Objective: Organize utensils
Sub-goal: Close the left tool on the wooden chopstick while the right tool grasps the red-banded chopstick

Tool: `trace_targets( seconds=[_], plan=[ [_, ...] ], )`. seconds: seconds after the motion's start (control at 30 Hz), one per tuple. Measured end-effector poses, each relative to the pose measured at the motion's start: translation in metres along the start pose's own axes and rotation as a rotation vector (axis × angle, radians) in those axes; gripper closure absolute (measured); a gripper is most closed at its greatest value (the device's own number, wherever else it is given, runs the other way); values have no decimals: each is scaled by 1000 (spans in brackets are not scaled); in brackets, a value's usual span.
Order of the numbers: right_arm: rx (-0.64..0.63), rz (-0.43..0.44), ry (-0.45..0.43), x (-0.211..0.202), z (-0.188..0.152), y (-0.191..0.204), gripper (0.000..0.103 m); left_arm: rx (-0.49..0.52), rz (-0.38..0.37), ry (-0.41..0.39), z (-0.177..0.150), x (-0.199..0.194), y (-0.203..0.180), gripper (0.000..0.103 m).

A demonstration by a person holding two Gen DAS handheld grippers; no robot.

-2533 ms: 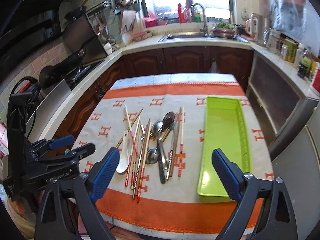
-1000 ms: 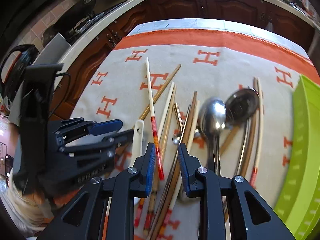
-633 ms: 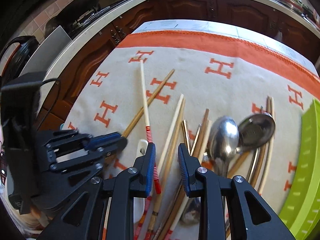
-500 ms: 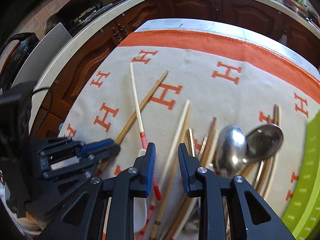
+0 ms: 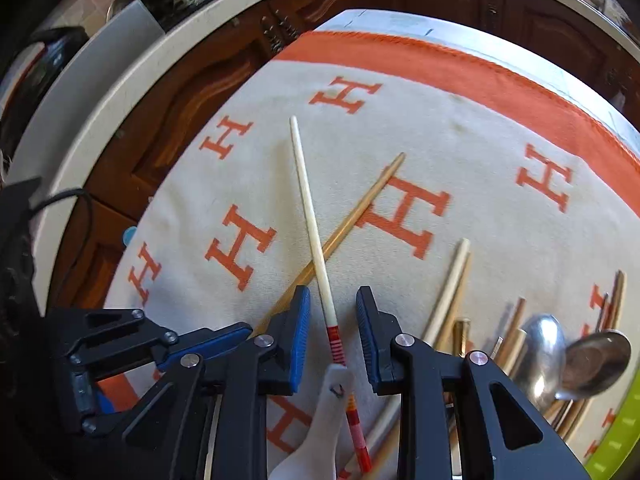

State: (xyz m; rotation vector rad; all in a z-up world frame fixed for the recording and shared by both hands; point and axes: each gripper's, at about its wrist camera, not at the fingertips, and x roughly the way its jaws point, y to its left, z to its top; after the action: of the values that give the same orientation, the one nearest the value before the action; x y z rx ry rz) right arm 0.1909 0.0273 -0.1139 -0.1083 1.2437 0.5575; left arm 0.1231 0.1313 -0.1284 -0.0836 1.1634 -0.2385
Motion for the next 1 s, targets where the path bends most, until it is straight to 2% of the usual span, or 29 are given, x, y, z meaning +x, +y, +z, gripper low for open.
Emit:
trace_targets(
  seconds=[0.03, 0.07, 0.2, 0.33, 0.47, 0.6, 0.7, 0.87, 1.0],
  plan=[
    [-8, -8, -1, 1, 0, 1, 92, -3, 0, 1, 0, 0, 0, 98],
    [-5, -8, -3, 2, 0, 0, 97, -6, 2, 0, -1, -1, 0, 98],
    [26, -55, -68, -8, 1, -7, 97, -18, 5, -11, 0, -7, 0, 99],
    [110, -92, -151, -37, 0, -31, 98, -43, 8, -48, 3, -25, 0, 99],
    [192, -73, -210, -80, -10, -57, 98, -57, -5, -102, 7, -53, -7, 99],
    [277, -39, -255, -133, -44, -83, 98, -28, -60, -135, 7, -79, -34, 99],
    [353, -30, -289, -168, -83, -105, 97, 12, -119, -144, 7, -92, -66, 99],
    [471, -66, -328, -211, -154, -142, 97, 87, -228, -132, 9, -93, -133, 99],
    [554, -111, -335, -230, -202, -173, 97, 139, -282, -107, 11, -88, -192, 99]
  ],
)
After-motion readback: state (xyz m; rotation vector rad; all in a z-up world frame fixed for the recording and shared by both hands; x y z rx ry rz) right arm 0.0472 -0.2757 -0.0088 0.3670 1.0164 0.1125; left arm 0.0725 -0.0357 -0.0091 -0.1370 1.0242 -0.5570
